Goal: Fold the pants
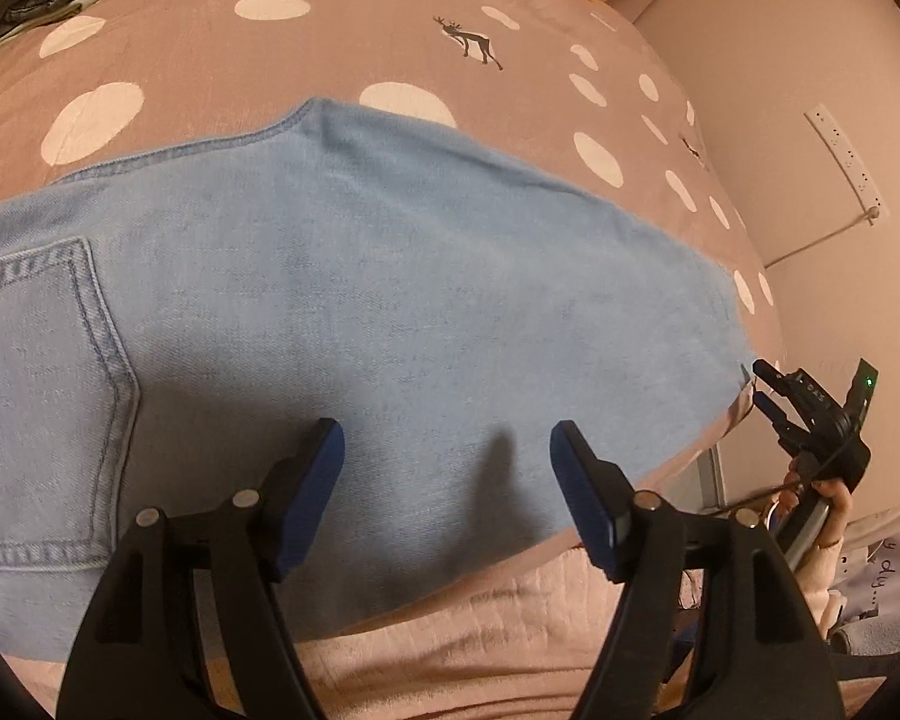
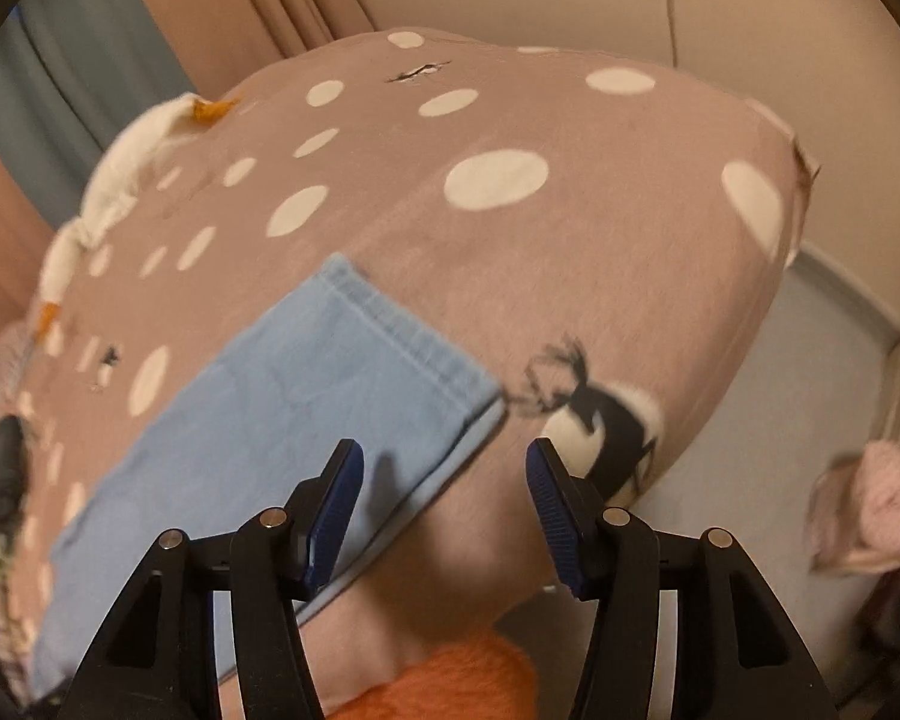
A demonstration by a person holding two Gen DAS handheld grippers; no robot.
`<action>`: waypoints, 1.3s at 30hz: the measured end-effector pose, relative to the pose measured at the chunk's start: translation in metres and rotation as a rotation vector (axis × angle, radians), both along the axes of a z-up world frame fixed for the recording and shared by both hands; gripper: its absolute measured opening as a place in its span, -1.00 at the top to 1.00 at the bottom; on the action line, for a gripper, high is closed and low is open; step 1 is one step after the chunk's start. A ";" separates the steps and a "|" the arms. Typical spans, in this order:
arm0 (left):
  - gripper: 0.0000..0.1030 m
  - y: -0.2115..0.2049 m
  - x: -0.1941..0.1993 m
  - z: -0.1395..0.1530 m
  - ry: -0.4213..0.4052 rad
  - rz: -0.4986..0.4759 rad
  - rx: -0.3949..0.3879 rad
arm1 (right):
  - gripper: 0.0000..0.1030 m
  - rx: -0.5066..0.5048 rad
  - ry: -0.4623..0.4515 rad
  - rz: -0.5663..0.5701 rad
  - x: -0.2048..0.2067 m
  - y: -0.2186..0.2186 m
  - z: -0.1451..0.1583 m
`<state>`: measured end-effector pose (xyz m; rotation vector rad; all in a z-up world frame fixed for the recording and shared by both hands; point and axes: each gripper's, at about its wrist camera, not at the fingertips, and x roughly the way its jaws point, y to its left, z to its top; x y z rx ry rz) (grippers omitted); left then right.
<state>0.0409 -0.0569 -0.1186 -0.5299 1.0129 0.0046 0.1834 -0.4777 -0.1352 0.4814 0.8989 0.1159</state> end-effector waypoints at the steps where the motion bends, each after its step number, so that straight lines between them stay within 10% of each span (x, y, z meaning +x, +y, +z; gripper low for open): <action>1: -0.42 0.000 0.001 0.000 0.001 0.002 -0.003 | -0.09 0.035 0.003 0.011 0.002 0.000 -0.003; 9: -0.45 0.006 -0.005 0.004 -0.009 0.038 -0.071 | -0.07 0.264 -0.050 -0.006 0.026 0.001 -0.022; 15: -0.51 0.013 -0.018 0.020 -0.056 0.092 -0.063 | 0.68 0.358 -0.045 -0.009 0.041 0.000 -0.030; 21: -0.54 0.025 -0.034 0.034 -0.101 0.136 -0.044 | 0.74 0.296 -0.163 0.015 0.026 0.017 0.013; 31: -0.57 0.055 -0.066 0.050 -0.164 0.229 -0.024 | 0.75 0.203 -0.482 0.356 -0.019 0.129 0.136; 39: -0.57 0.074 -0.088 0.050 -0.178 0.298 -0.028 | 0.75 0.146 -0.455 0.693 -0.051 0.243 0.134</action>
